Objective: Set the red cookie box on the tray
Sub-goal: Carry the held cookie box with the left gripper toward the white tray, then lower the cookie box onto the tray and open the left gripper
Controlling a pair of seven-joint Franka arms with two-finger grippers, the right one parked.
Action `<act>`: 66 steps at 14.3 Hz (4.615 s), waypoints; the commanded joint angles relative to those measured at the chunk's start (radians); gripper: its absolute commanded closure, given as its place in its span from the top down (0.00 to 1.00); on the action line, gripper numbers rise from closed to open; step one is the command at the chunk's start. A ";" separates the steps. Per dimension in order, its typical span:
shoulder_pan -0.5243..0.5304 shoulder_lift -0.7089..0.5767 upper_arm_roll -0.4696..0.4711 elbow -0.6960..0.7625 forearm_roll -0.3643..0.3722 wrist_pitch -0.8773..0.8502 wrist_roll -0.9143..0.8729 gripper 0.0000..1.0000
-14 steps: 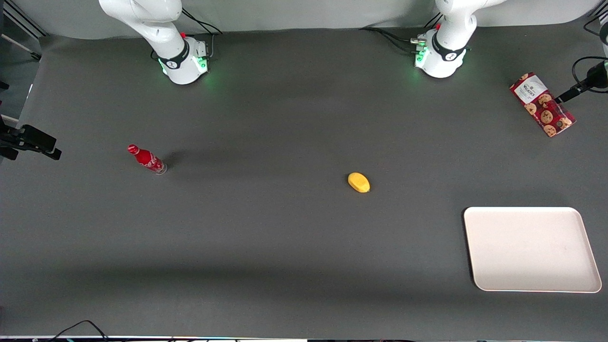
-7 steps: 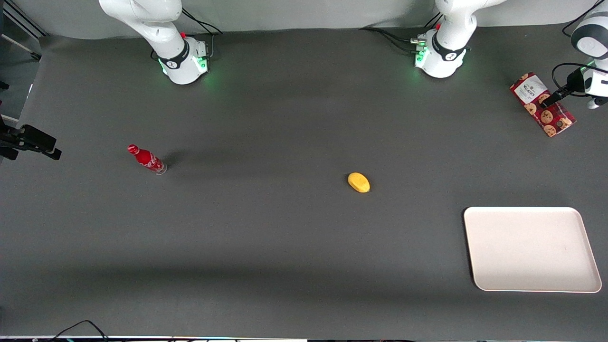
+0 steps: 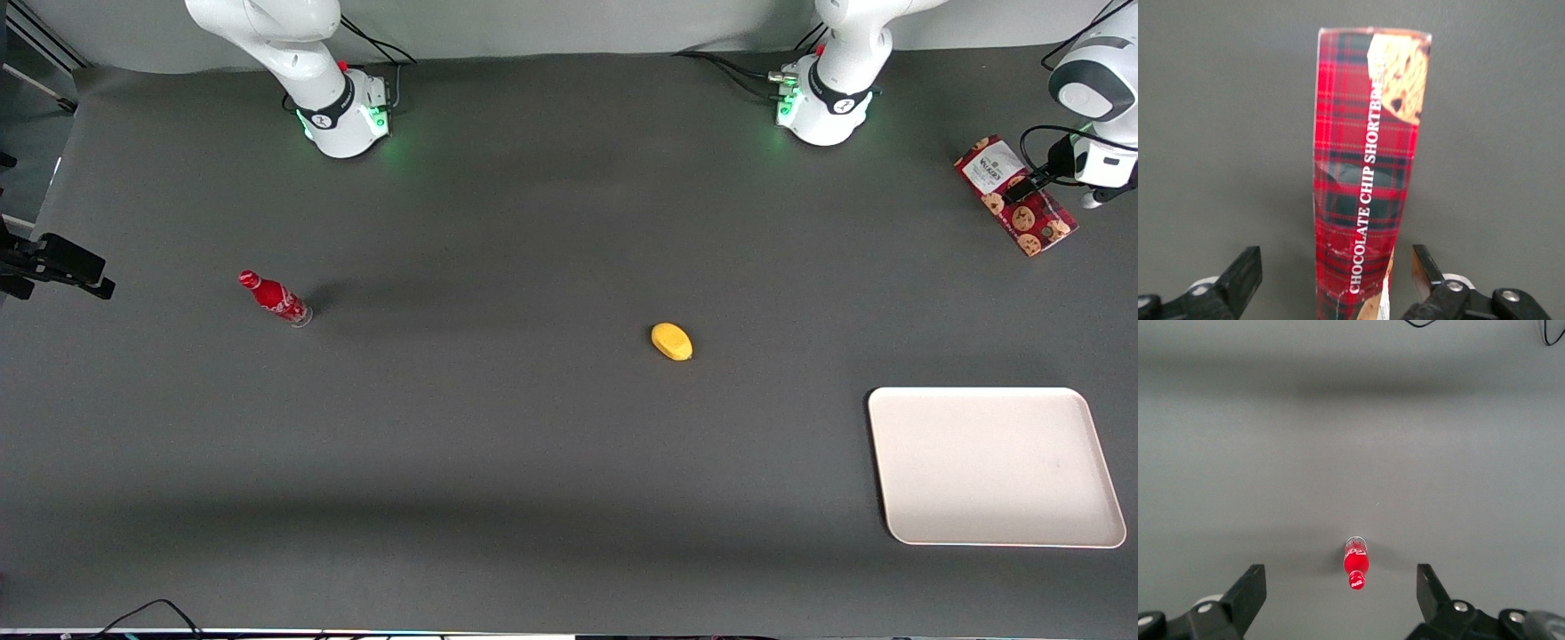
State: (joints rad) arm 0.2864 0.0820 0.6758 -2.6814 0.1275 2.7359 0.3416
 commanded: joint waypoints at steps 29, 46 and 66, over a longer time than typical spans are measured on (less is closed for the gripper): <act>-0.012 0.213 -0.344 1.295 -0.086 -1.165 0.160 0.00; 0.005 0.854 -0.478 1.720 -0.209 -0.767 0.178 0.00; 0.004 0.908 -0.463 1.709 -0.227 -0.740 0.182 1.00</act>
State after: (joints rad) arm 0.2884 1.0482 0.1896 -0.9908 -0.0961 2.1255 0.5092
